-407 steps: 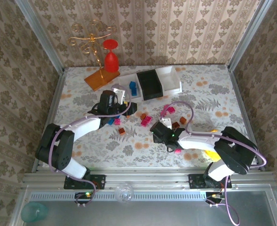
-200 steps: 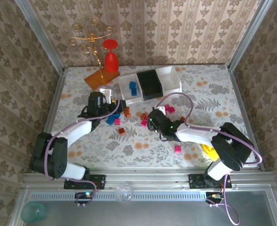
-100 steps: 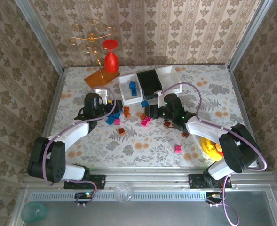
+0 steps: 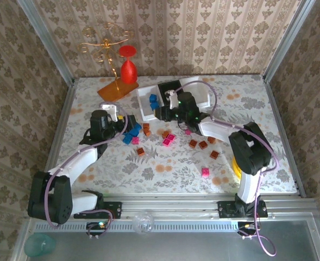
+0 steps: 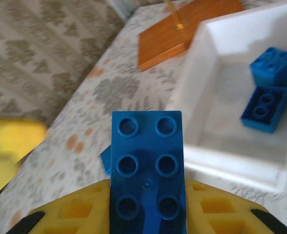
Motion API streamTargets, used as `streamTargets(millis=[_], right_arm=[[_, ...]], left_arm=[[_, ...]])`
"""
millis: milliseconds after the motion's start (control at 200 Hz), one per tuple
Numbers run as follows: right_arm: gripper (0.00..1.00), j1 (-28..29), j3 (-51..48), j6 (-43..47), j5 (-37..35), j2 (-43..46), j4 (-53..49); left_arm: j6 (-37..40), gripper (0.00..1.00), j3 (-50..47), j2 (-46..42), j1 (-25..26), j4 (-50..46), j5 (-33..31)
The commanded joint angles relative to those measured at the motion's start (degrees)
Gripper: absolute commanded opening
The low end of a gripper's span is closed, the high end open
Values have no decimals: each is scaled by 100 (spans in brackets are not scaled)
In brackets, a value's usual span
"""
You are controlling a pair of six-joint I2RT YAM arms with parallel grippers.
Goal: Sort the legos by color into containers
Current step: Place the lego in the container.
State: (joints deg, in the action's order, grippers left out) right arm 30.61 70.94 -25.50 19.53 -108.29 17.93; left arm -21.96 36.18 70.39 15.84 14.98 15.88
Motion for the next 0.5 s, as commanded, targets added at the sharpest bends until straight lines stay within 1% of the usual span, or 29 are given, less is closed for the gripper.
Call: streamTargets(millis=[0, 215, 300, 390, 455, 490], right_arm=[[31, 117, 843, -235, -1085, -636, -807], [34, 270, 2684, -272, -1850, -1941, -1745], [40, 270, 3272, -272, -2048, -2319, -2060], [44, 254, 3661, -203, -1930, -2548, -2040], [51, 236, 3934, -154, -1803, -2610, -2170], [53, 227, 3987, -113, -1757, -2568, -2234]], left_arm=[[-98, 74, -143, -211, -97, -46, -226], [-159, 76, -267, -372, -202, -58, -325], [-192, 76, -304, -433, -237, -41, -305], [-197, 76, -322, -503, -254, -48, -294], [-187, 76, -323, -559, -263, -86, -304], [-178, 76, -325, -594, -263, -107, -305]])
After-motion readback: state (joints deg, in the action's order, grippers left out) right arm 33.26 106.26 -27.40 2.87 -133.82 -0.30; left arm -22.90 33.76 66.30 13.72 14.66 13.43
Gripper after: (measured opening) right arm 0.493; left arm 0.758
